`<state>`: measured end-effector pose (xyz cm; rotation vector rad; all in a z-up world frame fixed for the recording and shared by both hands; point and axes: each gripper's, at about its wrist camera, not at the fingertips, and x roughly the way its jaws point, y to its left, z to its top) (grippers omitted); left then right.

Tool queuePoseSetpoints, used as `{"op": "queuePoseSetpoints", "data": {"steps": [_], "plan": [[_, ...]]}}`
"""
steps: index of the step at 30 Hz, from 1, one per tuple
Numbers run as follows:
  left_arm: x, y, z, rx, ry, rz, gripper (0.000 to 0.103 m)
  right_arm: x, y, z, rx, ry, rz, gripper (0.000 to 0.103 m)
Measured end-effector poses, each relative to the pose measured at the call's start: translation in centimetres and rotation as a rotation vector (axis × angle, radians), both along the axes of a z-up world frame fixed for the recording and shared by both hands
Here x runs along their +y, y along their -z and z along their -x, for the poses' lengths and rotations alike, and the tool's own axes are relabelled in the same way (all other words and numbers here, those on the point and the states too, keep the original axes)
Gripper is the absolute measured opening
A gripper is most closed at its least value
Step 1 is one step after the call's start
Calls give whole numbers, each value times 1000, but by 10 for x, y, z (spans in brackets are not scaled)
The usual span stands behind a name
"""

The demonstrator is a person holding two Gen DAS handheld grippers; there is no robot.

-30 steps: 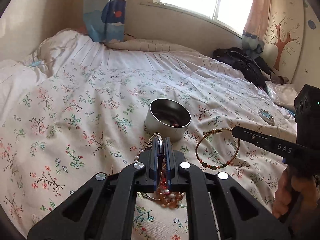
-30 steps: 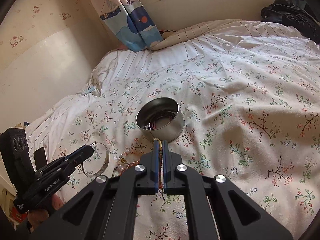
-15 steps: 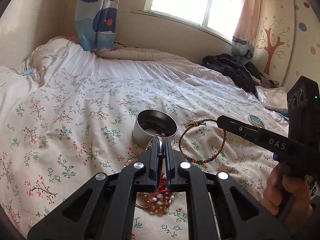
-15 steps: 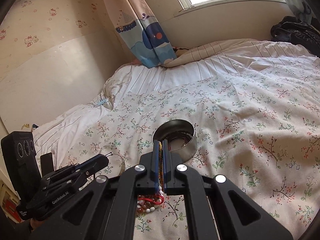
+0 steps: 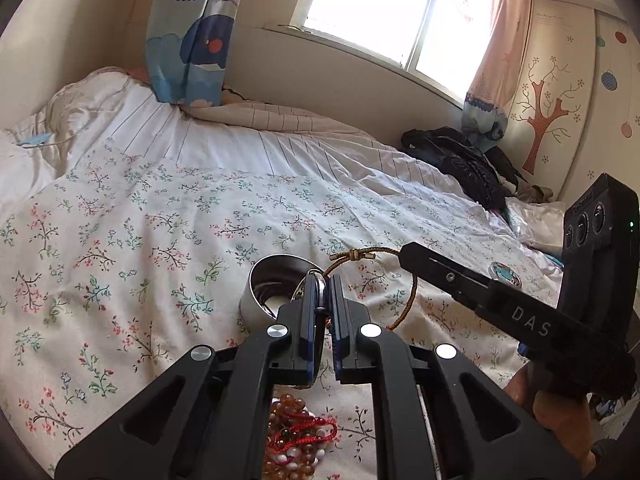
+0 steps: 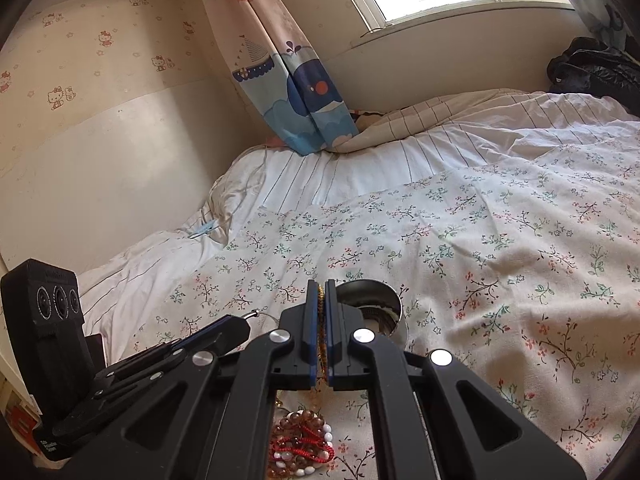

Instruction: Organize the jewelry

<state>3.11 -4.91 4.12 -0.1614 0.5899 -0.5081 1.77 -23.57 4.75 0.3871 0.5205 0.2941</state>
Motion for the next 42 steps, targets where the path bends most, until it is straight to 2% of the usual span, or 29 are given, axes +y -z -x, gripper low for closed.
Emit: {"op": "queuePoseSetpoints", "data": {"steps": [18,22,26,30,33,34,35,36,38,40,42], "plan": [[-19,10,-37,43,8,45,6,-11,6,-29,12,31,-14,4],[-21,24,-60,129,17,98,6,-14,8,-37,19,41,-16,4],[-10,46,-89,239,-64,133,8,-12,12,-48,38,34,-20,4],[12,47,-93,247,-140,170,9,-6,19,-61,60,8,-40,4],[27,40,-91,215,-205,192,27,1,26,-70,93,-30,-69,4],[32,38,-89,203,-229,195,39,5,30,-75,128,-31,-37,4],[35,36,-88,189,-248,194,45,8,35,-79,163,-12,4,6],[36,34,-86,176,-262,184,47,8,40,-81,185,10,23,18],[35,30,-83,153,-281,144,53,2,44,-80,198,39,10,36],[30,26,-80,129,-299,91,61,-4,41,-77,188,62,12,36],[23,24,-77,103,-314,25,69,-11,40,-75,183,87,15,42]]}}
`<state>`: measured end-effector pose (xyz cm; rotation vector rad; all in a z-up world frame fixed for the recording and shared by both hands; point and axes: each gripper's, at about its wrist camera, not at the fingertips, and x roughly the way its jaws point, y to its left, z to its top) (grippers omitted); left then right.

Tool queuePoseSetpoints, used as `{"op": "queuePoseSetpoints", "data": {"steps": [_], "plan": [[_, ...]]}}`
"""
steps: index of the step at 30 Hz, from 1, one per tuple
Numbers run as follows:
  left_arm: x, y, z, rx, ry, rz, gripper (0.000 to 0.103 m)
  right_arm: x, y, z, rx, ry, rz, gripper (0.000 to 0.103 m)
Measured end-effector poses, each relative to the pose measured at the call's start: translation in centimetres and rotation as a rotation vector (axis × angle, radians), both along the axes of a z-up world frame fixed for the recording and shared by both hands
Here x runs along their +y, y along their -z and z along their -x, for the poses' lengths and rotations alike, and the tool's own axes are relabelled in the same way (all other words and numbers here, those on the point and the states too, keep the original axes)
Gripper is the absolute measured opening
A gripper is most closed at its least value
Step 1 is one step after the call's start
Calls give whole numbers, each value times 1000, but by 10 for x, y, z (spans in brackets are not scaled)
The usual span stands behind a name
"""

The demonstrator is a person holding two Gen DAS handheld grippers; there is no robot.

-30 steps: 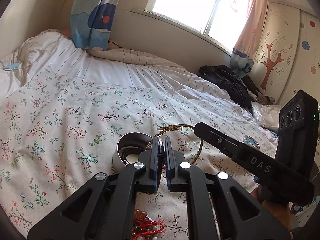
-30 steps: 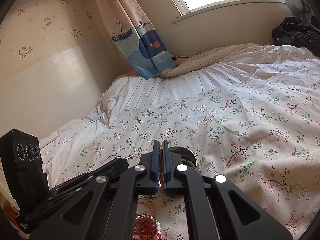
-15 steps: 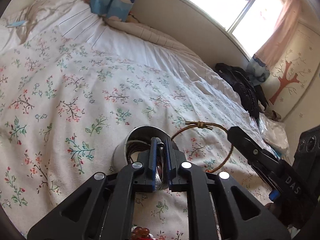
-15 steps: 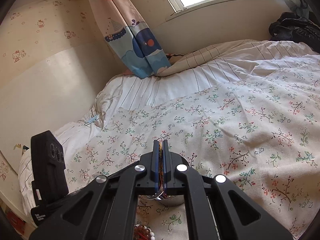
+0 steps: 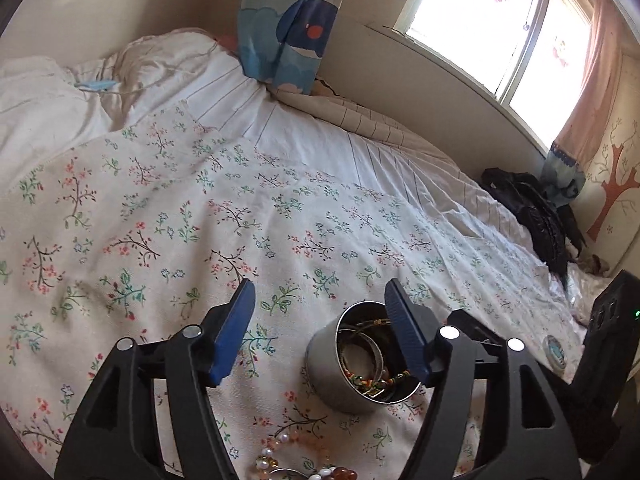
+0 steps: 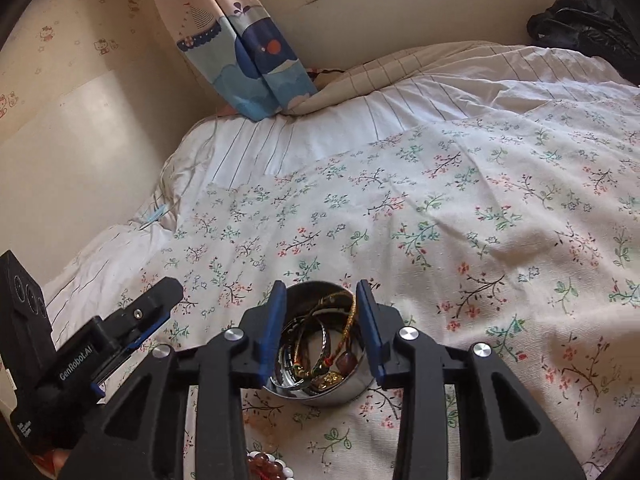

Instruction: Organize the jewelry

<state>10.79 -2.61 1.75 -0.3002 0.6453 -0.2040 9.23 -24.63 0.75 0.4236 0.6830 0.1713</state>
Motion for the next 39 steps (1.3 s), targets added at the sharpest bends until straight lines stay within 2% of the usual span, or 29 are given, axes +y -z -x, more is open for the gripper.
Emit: {"op": "queuePoseSetpoints", "data": {"steps": [2,4,6,11,17,19,22,27,33,39], "plan": [[-8,-2,2,-15,-11,-75,79,-6,2,2,10,29,10,47],[-13,-4,5,-27,-25,-139,85,-11,5,1,25,65,24,50],[-15,-4,7,-27,-38,-178,88,-16,8,0,40,125,75,60],[-11,-1,4,2,-52,-167,89,-25,28,-14,103,147,88,61],[-13,2,5,5,-46,-184,89,12,58,-35,225,30,270,61],[-16,3,5,5,-41,-198,90,15,56,-31,220,32,305,61],[-17,1,8,-2,-34,-212,90,13,42,-23,176,79,362,68],[-20,-3,17,-31,-29,-252,93,6,21,-10,121,109,344,75],[-24,-9,27,-63,-30,-303,95,18,12,1,105,69,338,78],[-17,-9,29,-50,-48,-296,95,29,9,10,113,33,352,86]]}}
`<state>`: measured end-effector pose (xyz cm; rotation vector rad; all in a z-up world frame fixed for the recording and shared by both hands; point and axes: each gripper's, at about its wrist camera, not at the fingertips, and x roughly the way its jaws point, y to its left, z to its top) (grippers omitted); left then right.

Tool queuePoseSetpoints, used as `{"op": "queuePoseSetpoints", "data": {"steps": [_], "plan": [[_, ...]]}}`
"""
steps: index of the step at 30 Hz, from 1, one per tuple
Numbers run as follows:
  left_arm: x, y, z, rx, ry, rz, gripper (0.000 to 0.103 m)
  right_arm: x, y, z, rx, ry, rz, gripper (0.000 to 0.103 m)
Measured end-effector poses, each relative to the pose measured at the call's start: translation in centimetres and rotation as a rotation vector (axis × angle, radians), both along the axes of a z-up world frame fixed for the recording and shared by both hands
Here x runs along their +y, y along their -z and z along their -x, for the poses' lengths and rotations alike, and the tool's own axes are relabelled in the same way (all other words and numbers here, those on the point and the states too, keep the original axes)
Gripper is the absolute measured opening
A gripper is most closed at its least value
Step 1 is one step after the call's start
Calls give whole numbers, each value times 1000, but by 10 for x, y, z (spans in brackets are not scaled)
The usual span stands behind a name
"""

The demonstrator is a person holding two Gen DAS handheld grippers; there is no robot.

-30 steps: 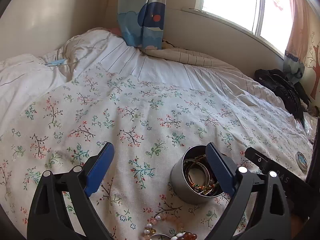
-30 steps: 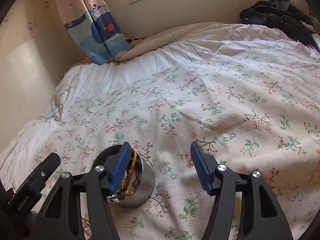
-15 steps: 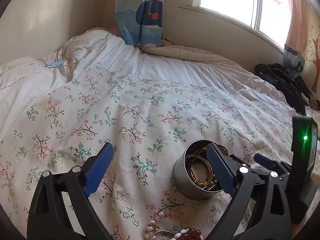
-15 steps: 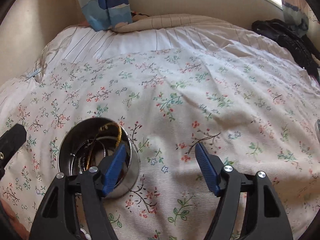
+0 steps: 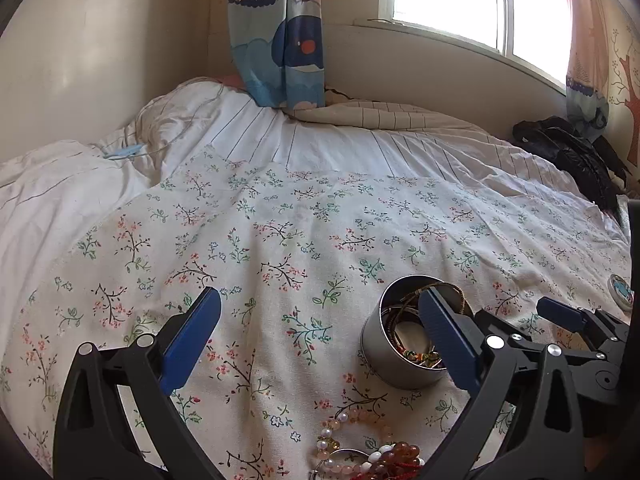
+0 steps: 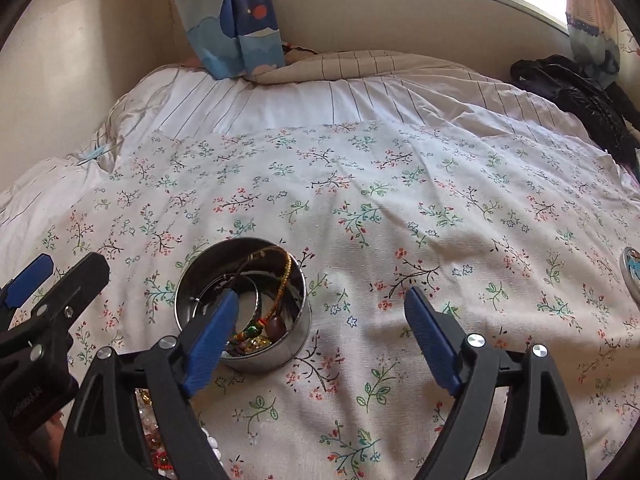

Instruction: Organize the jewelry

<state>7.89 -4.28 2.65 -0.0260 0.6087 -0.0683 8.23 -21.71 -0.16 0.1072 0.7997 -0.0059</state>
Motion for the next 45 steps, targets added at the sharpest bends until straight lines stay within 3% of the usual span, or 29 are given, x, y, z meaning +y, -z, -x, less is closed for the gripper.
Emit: {"op": "queuePoseSetpoints", "data": {"steps": [6,16,21,28,36,39,41,45], "plan": [[14,4,0,34,-30,-31,95,-4,-3,12,2,-2,-9,87],[46,16,18,106,-76,3,95,-20,1,54,43,-6,-62,87],[31,23,38,126,50,-39,95,-29,2,75,40,24,-88,88],[-10,37,74,116,240,-227,95,-32,6,98,58,16,-127,88],[-29,44,81,118,358,-240,94,-44,6,106,46,56,-207,88],[-34,51,79,151,387,-248,76,-44,7,104,48,56,-225,88],[-36,57,75,181,400,-255,53,-44,8,102,51,53,-235,88],[-37,65,70,232,409,-242,24,-44,9,101,56,50,-254,88]]}}
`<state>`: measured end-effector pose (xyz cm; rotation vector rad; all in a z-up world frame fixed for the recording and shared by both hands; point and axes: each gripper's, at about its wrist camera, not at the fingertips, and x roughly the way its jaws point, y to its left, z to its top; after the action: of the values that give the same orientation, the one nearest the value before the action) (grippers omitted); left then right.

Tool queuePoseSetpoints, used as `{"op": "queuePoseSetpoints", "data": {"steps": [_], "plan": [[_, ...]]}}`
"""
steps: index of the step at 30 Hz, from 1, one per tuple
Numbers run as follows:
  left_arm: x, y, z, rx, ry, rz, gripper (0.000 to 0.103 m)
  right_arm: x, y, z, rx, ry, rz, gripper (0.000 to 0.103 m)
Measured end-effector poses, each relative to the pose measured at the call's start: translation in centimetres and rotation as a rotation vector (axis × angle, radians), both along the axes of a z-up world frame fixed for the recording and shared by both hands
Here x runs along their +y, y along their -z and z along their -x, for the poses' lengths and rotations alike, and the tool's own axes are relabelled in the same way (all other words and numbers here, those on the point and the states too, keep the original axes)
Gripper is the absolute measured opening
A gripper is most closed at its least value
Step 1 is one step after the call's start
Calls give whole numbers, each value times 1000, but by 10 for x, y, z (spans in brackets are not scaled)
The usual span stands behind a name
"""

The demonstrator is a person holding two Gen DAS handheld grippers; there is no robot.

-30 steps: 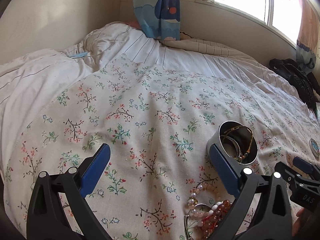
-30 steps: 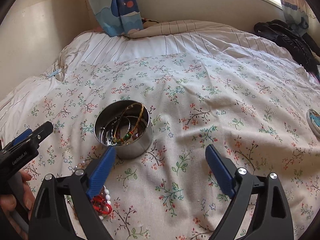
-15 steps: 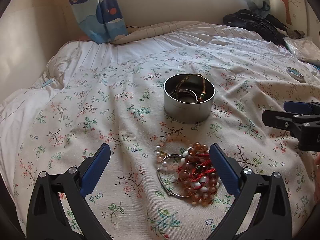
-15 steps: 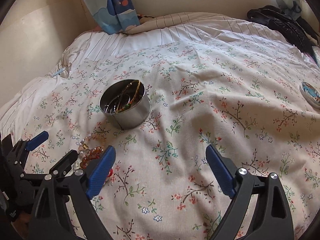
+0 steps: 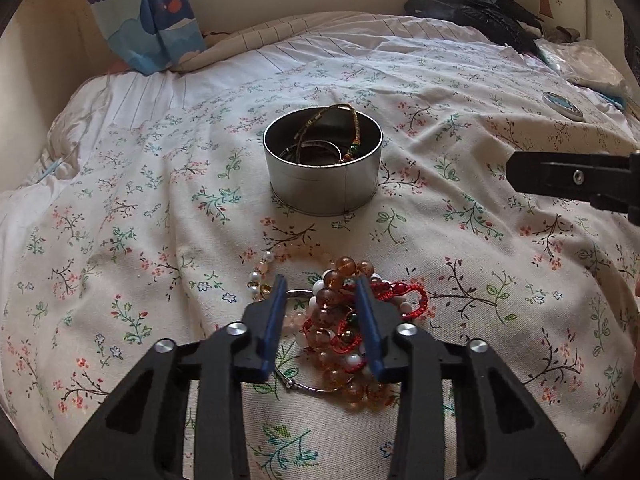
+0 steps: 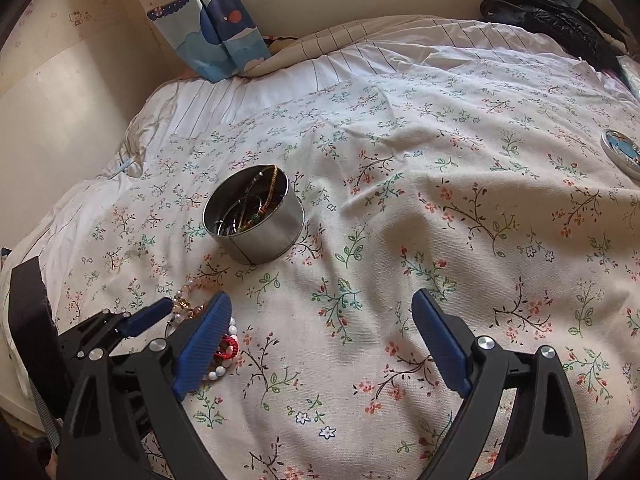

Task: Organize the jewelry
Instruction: 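Grasp the amber beaded bracelet with the left gripper, then carry the amber beaded bracelet over the silver tin with the left gripper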

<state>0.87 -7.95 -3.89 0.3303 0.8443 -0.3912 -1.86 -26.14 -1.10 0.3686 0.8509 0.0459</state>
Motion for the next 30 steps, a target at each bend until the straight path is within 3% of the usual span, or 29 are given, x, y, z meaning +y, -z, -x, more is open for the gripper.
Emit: {"op": "queuePoseSetpoints", "data": {"steps": [1,2,4,7,14,19,25,26,27,28,29,30], "plan": [[0,2,-1,13,-1,0,14,0,0,0,1,-1,-5,88],[1,3,-1,24,0,2,11,0,1,-1,2,-1,-8,88],[4,0,0,19,-4,23,11,0,1,-1,3,-5,-11,88],[18,-11,0,20,-38,120,11,5,4,-3,20,-31,-4,88],[55,-27,-10,52,-132,352,10,48,18,-11,77,-192,124,88],[52,-22,-12,60,-147,310,11,77,23,-14,54,-292,181,86],[56,-19,-17,79,-165,300,11,94,38,-26,96,-358,178,52],[56,-18,-17,83,-165,299,11,96,40,-27,103,-369,164,42],[57,-18,-17,85,-165,303,11,97,41,-28,109,-381,142,24],[57,-19,-17,85,-162,311,11,96,41,-27,110,-384,127,15],[58,-21,-17,84,-158,325,11,94,38,-26,101,-378,121,9],[60,-22,-16,85,-151,348,11,91,34,-24,86,-369,105,9]]}}
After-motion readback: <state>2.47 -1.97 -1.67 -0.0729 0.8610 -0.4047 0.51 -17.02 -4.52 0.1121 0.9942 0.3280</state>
